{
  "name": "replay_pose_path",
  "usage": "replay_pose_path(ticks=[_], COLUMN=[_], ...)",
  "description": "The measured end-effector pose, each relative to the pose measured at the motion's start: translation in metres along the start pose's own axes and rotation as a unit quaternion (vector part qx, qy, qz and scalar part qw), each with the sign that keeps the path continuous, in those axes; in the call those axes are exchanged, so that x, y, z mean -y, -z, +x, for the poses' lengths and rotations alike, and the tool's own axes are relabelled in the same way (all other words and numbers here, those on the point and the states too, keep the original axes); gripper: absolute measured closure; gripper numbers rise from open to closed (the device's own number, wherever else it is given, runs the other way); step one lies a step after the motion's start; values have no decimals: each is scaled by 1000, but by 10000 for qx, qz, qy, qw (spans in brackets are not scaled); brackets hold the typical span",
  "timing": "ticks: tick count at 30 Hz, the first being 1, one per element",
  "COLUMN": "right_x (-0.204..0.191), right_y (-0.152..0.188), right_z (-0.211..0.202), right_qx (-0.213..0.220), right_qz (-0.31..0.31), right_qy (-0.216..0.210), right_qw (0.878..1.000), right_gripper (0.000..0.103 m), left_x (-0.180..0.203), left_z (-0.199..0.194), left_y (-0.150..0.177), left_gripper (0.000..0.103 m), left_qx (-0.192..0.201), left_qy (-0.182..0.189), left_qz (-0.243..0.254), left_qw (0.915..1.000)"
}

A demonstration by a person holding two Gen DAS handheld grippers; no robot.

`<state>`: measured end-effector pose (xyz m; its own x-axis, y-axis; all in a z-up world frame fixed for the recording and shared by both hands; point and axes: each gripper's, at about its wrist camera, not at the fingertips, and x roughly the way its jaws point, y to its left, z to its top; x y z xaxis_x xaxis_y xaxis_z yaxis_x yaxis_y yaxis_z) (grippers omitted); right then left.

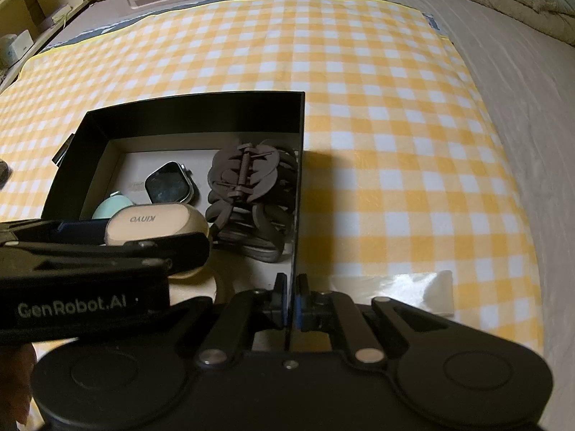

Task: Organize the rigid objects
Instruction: 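Carry the earbud case with the left tool down into the box, then open the left tool and release the earbud case in the box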

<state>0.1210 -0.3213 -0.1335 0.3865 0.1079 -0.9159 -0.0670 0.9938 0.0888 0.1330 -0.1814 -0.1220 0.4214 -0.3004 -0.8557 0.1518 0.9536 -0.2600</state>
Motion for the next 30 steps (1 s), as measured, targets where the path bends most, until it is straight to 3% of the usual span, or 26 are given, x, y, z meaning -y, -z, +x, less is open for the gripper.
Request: replay_pose_path(ticks=[5,6,7,9,20,30], right_x=[-1,-1,-2,-1,-1,-1], right_y=[0,0,2,2,1,1], right_z=[0,0,-1,0,0,0], right_qx=[0,1,-1,-1,2,1], right_qz=[-9,-4,-4,-12,-7,-8], right_qy=[7,5,-6,-2,-1,2], right_qw=[10000,10000,10000,10000,10000,10000], right_gripper=[98,98,98,98,98,98], left_x=[1,3,3,1,-6,-6], left_z=[-5,-8,-12,-19,-25,-46], left_y=[-1,-2,-3,-6,-10,-8], left_gripper=[16,4,0,0,0,0], left_qx=[188,265,356,497,312,389], left_qy=[-37,-126,-188,-162,-12,-5], left_qz=[-35,-5,0,-5,-8,163], left_qw=[9998,9996,9992,9986,9995,9991])
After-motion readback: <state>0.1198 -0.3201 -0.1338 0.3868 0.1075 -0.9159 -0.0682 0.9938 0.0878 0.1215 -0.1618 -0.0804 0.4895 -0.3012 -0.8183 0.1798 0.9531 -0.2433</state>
